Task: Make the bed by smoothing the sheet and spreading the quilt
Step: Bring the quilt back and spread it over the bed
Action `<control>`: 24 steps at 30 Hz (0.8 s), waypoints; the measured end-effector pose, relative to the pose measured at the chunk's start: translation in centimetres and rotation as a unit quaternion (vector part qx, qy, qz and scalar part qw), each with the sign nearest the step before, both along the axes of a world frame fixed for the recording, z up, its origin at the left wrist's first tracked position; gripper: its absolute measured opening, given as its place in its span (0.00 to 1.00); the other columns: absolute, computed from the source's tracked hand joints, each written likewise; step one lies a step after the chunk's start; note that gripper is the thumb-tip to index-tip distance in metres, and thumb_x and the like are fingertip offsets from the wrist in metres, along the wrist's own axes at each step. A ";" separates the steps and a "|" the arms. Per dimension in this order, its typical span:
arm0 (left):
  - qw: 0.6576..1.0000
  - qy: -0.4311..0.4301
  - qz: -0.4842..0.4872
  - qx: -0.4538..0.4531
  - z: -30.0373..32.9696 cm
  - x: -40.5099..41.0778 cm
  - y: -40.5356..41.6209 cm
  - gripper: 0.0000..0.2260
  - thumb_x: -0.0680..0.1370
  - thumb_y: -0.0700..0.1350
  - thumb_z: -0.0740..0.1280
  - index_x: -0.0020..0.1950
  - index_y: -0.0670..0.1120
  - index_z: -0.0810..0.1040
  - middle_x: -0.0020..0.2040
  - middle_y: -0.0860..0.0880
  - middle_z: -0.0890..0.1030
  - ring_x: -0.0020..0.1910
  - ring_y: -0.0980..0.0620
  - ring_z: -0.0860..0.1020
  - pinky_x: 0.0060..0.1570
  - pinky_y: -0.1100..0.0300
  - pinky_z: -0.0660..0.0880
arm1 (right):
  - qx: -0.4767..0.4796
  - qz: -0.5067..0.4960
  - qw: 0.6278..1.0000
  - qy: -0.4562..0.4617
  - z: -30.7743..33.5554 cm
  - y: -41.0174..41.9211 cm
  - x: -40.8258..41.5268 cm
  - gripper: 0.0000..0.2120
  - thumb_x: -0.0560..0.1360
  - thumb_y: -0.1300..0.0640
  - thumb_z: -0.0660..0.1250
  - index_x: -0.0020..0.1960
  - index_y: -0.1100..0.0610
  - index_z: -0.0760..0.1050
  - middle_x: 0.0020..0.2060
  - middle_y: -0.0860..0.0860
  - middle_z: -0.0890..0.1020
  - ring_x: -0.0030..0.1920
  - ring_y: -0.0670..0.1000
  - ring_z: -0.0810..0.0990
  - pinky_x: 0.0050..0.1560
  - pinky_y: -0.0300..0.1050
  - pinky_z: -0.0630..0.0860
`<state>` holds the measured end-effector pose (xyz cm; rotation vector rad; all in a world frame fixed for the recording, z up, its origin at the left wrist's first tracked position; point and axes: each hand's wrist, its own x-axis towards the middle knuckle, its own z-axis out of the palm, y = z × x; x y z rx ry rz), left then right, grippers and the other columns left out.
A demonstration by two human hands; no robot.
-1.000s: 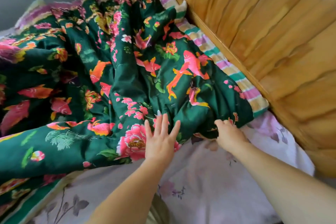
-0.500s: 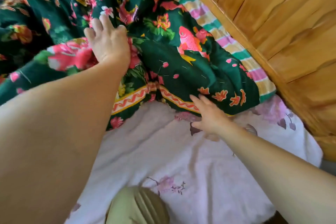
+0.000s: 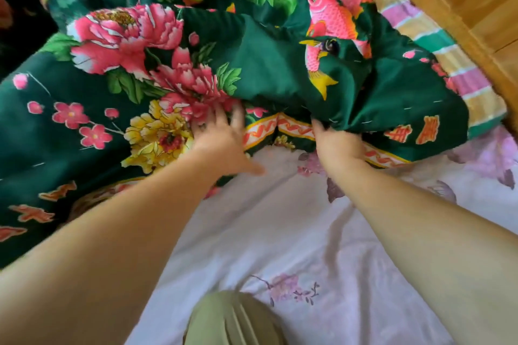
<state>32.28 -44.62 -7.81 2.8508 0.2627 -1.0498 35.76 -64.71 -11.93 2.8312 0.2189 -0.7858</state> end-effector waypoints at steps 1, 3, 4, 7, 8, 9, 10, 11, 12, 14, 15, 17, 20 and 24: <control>0.997 -0.007 -0.060 0.051 0.3 -1.1 -0.7 0.55 0.68 0.60 0.71 0.76 0.44 0.33 0.76 0.35 0.47 0.76 0.36 0.50 0.71 0.36 0.53 | 0.003 0.041 0.999 -0.011 0.6 0.0 0.0 0.27 0.80 0.60 0.53 0.77 0.50 0.52 0.63 0.62 0.74 0.62 0.66 0.73 0.57 0.57 0.72; 0.990 -0.029 -0.098 0.093 0.9 -2.7 -1.4 0.39 0.74 0.44 0.66 0.77 0.41 0.45 0.71 0.35 0.61 0.70 0.36 0.63 0.65 0.42 0.65 | 0.008 0.094 0.995 -0.029 1.8 -0.7 0.1 0.27 0.78 0.64 0.56 0.75 0.52 0.57 0.53 0.58 0.80 0.52 0.63 0.80 0.48 0.52 0.76; 0.991 -0.042 -0.091 0.091 1.2 -3.0 -1.4 0.31 0.75 0.39 0.64 0.75 0.41 0.53 0.67 0.37 0.67 0.66 0.37 0.69 0.60 0.46 0.70 | 0.015 0.102 0.994 -0.036 2.4 -1.1 0.1 0.26 0.76 0.66 0.57 0.73 0.53 0.60 0.50 0.57 0.81 0.50 0.62 0.81 0.46 0.51 0.76; 0.996 -0.059 -0.037 0.062 3.8 -2.2 -0.4 0.18 0.75 0.35 0.61 0.64 0.43 0.69 0.58 0.42 0.77 0.57 0.39 0.77 0.49 0.51 0.75 | 0.029 0.094 0.995 -0.015 5.2 -2.3 -0.5 0.21 0.74 0.67 0.59 0.66 0.56 0.64 0.50 0.57 0.81 0.51 0.62 0.81 0.43 0.48 0.73; 0.996 -0.051 -0.027 0.065 4.9 -1.9 0.0 0.17 0.75 0.35 0.61 0.63 0.44 0.71 0.57 0.42 0.78 0.56 0.40 0.78 0.48 0.51 0.76 | 0.032 0.094 0.995 -0.007 6.3 -2.9 -1.0 0.22 0.73 0.68 0.60 0.65 0.56 0.64 0.50 0.57 0.81 0.52 0.61 0.81 0.41 0.47 0.71; 0.997 -0.041 -0.021 0.066 6.1 -2.0 0.4 0.17 0.74 0.35 0.61 0.63 0.44 0.73 0.57 0.42 0.79 0.55 0.41 0.78 0.49 0.52 0.76 | 0.039 0.097 0.995 -0.005 7.4 -3.5 -1.7 0.22 0.72 0.68 0.61 0.64 0.56 0.64 0.49 0.56 0.81 0.51 0.61 0.80 0.40 0.46 0.69; 0.997 -0.036 -0.016 0.069 7.9 -2.6 0.3 0.18 0.74 0.35 0.60 0.63 0.44 0.74 0.57 0.42 0.79 0.55 0.41 0.78 0.49 0.52 0.76 | 0.048 0.103 0.993 -0.015 9.6 -4.6 -2.7 0.20 0.72 0.67 0.62 0.61 0.55 0.66 0.45 0.54 0.80 0.51 0.61 0.81 0.39 0.45 0.68; 0.997 -0.026 -0.001 0.067 8.6 -3.3 0.7 0.18 0.74 0.35 0.60 0.63 0.44 0.74 0.56 0.42 0.79 0.55 0.42 0.78 0.49 0.52 0.77 | 0.051 0.106 0.993 -0.011 10.7 -5.2 -3.6 0.17 0.71 0.67 0.62 0.57 0.53 0.67 0.40 0.53 0.77 0.50 0.61 0.81 0.40 0.45 0.68; 0.997 -0.026 0.017 0.064 10.2 -4.4 0.5 0.19 0.74 0.36 0.59 0.64 0.44 0.75 0.56 0.42 0.79 0.54 0.42 0.78 0.48 0.53 0.77 | 0.053 0.114 0.992 -0.014 12.9 -6.2 -4.5 0.15 0.71 0.66 0.62 0.53 0.52 0.67 0.36 0.51 0.75 0.50 0.60 0.80 0.42 0.45 0.69; 0.997 -0.006 0.048 0.061 12.7 -6.7 -0.2 0.17 0.75 0.36 0.59 0.63 0.41 0.75 0.52 0.41 0.79 0.53 0.42 0.79 0.42 0.56 0.75 | 0.035 0.138 0.990 -0.001 15.8 -7.9 -6.2 0.13 0.72 0.66 0.62 0.51 0.50 0.69 0.41 0.50 0.79 0.54 0.58 0.79 0.54 0.46 0.69; 0.996 0.005 0.056 0.064 14.2 -8.0 -1.3 0.16 0.75 0.36 0.58 0.62 0.39 0.74 0.51 0.41 0.78 0.53 0.42 0.78 0.42 0.56 0.74 | 0.025 0.158 0.987 0.002 17.4 -8.9 -7.1 0.12 0.72 0.65 0.62 0.50 0.49 0.70 0.47 0.50 0.81 0.55 0.57 0.78 0.58 0.46 0.67; 0.996 0.035 0.036 0.077 16.8 -10.3 -3.8 0.15 0.77 0.37 0.58 0.62 0.38 0.73 0.56 0.40 0.78 0.57 0.42 0.77 0.50 0.56 0.74 | 0.011 0.184 0.983 0.001 20.1 -11.0 -8.3 0.12 0.72 0.64 0.61 0.47 0.48 0.69 0.51 0.50 0.81 0.56 0.55 0.78 0.63 0.48 0.63; 0.989 0.082 -0.049 0.115 20.7 -13.4 -8.2 0.14 0.78 0.37 0.57 0.62 0.37 0.74 0.54 0.41 0.77 0.52 0.44 0.77 0.48 0.56 0.73 | -0.007 0.201 0.979 0.011 23.5 -14.5 -9.4 0.14 0.72 0.63 0.60 0.53 0.50 0.75 0.54 0.50 0.81 0.58 0.55 0.77 0.67 0.51 0.62; 0.958 0.180 -0.164 0.154 23.0 -16.2 -11.6 0.14 0.77 0.37 0.63 0.62 0.36 0.77 0.62 0.40 0.77 0.57 0.42 0.77 0.53 0.58 0.73 | -0.040 0.223 0.971 0.079 25.8 -17.5 -10.9 0.21 0.70 0.61 0.58 0.61 0.53 0.75 0.58 0.52 0.79 0.60 0.55 0.77 0.57 0.49 0.74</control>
